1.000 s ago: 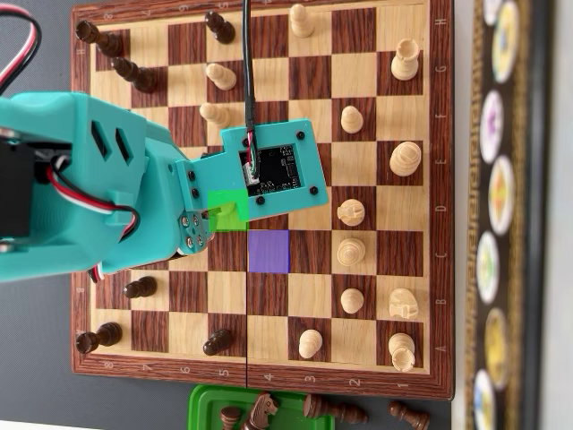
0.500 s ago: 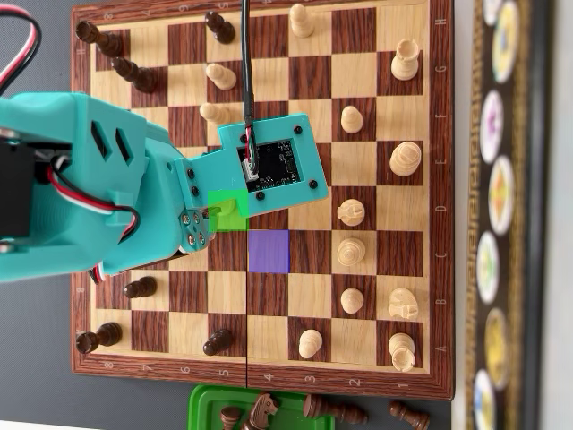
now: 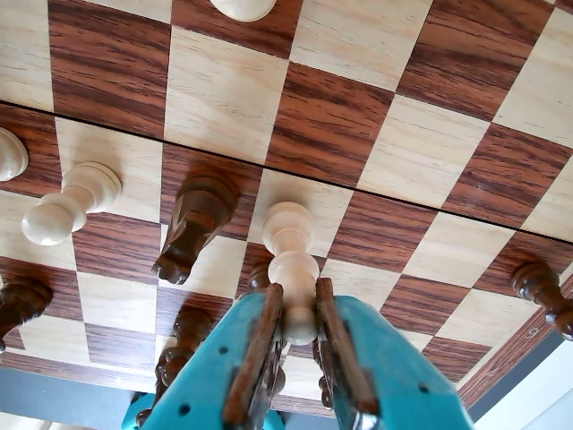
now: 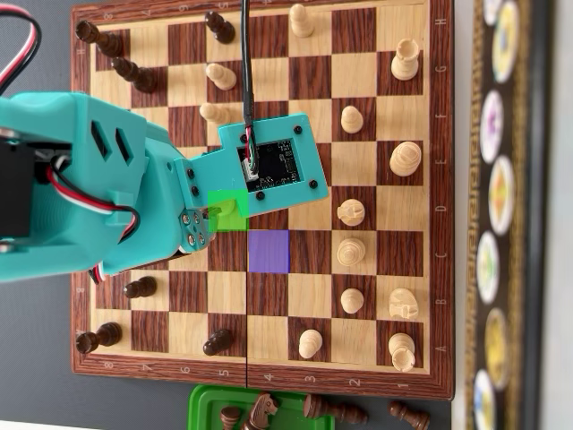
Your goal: Play chess
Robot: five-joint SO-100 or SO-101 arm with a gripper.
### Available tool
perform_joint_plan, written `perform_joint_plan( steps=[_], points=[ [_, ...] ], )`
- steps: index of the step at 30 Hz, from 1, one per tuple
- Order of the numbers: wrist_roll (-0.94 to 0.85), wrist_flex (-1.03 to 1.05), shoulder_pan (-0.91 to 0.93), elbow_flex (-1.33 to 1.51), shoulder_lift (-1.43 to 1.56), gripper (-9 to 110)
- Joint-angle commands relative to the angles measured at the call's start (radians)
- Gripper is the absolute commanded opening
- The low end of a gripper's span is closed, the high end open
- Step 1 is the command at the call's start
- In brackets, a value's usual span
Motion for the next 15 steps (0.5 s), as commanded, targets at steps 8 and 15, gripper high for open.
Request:
perform_joint_plan(
  steps=[8, 15],
  points=[
    [-0.005, 0.002, 0.011, -0.003, 0.005, 12],
    [-0.003, 0.006, 0.009, -0.006, 0.008, 12]
  ],
)
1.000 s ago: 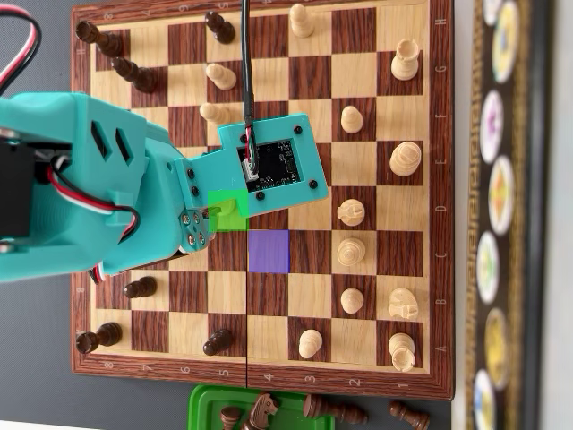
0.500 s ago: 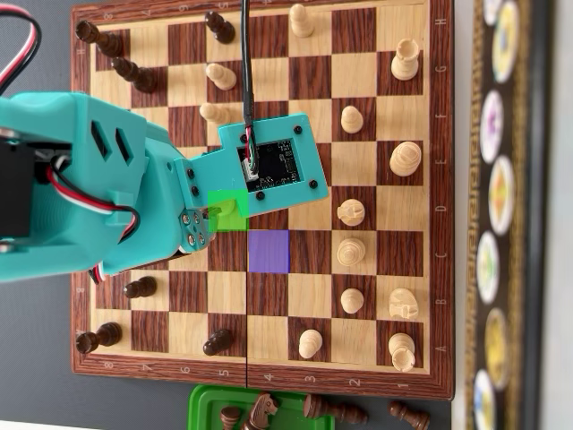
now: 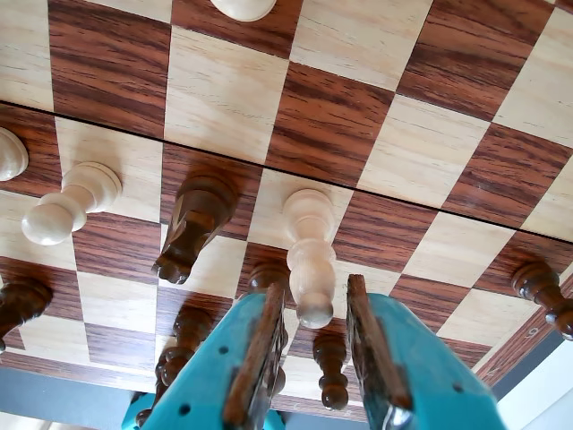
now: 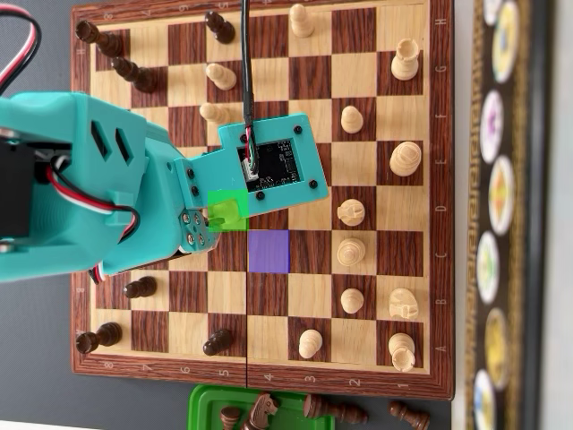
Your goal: Play chess
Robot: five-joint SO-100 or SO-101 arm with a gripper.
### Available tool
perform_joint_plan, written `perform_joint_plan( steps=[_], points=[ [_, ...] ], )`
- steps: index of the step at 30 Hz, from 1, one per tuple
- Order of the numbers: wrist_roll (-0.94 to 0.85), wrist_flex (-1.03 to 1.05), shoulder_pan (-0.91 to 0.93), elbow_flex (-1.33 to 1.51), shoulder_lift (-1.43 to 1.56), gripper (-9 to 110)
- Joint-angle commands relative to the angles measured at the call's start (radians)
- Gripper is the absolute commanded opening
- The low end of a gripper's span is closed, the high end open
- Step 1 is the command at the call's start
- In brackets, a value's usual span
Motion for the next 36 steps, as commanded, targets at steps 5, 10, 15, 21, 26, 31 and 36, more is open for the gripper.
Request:
perform_joint_plan(
  steps=[5, 10, 15, 21, 26, 31, 36],
  points=[
    [-0.003, -0.002, 0.009, -0.017, 0.017, 12],
    [-0.003, -0.003, 0.011, -0.020, 0.018, 12],
    [-0.005, 0.006, 0.011, -0.067, 0.018, 12],
    [-0.005, 0.008, 0.029, -0.089, 0.038, 12],
    [-0.005, 0.009, 0.052, -0.077, 0.153, 12],
    [0.008, 0.009, 0.064, -0.049, 0.247, 12],
    [0.011, 0.008, 0.109, 0.006, 0.419, 12]
  ],
)
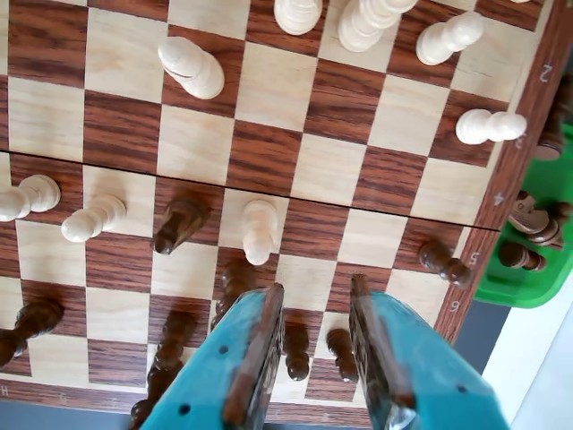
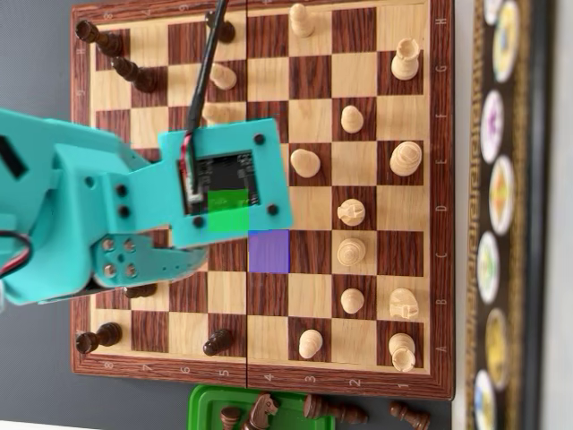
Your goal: Play chess
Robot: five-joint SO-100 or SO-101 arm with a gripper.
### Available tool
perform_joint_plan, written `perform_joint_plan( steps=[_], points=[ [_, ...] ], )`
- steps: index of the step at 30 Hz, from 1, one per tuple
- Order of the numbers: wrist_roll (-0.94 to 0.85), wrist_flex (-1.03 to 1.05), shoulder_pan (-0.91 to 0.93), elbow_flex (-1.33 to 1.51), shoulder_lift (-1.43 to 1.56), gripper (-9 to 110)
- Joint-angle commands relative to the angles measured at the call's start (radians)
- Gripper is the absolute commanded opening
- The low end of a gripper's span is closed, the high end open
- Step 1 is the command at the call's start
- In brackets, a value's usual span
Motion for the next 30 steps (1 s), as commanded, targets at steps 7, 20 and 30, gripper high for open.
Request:
perform_joint_plan(
  steps=[7, 20, 30],
  points=[
    [0.089, -0.002, 0.032, 0.094, 0.344, 12],
    [0.224, -0.011, -0.011, 0.298, 0.758, 12],
    [0.250, -0.339, -0.084, 0.646, 1.129, 12]
  ],
)
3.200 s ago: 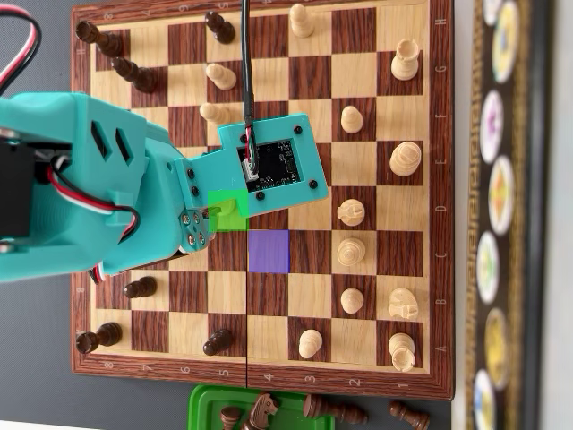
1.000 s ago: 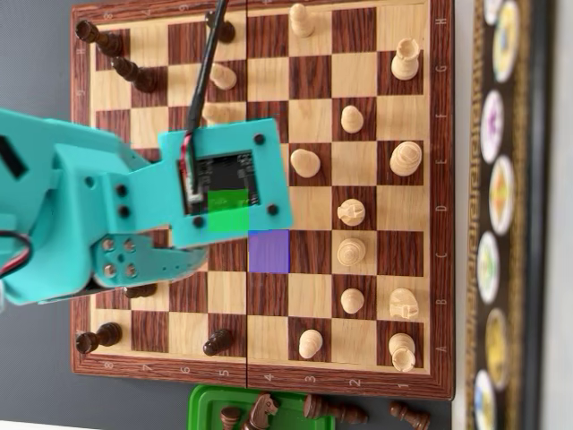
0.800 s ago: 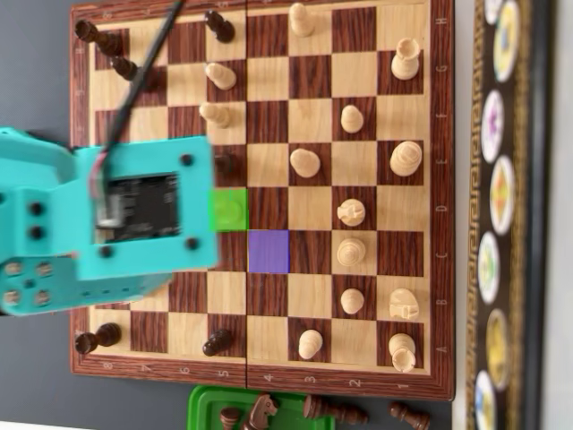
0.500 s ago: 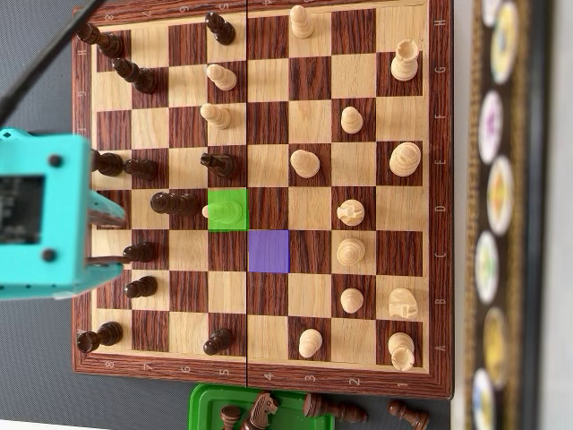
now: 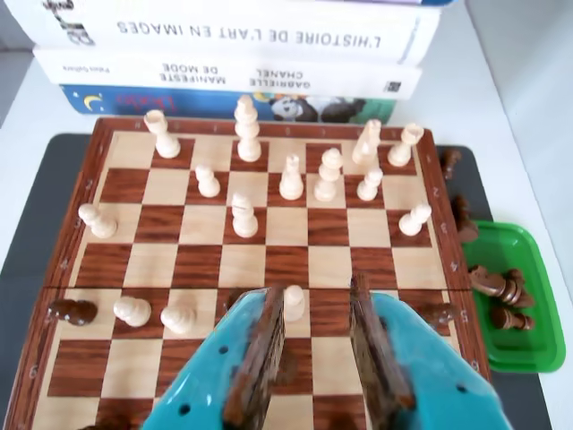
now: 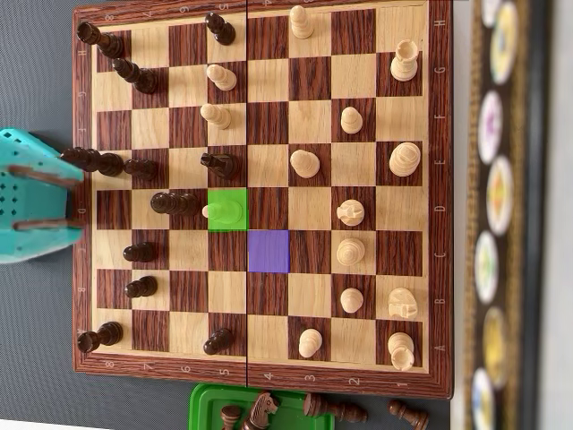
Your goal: Play chess
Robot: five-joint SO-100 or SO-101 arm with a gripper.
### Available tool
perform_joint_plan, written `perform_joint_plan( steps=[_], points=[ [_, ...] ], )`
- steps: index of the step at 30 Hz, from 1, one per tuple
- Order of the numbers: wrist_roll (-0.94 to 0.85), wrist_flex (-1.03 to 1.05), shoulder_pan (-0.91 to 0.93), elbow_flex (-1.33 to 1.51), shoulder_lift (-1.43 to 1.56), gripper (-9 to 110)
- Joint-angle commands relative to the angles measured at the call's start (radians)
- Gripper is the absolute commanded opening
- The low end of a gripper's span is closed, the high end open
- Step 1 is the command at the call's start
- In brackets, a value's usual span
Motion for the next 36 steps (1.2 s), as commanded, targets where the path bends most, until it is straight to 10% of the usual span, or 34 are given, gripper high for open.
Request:
perform_joint_plan(
  steps=[1, 36],
  points=[
    [0.008, -0.152, -0.018, 0.104, 0.133, 12],
    [0.055, -2.138, -0.023, 0.772, 0.276, 12]
  ],
)
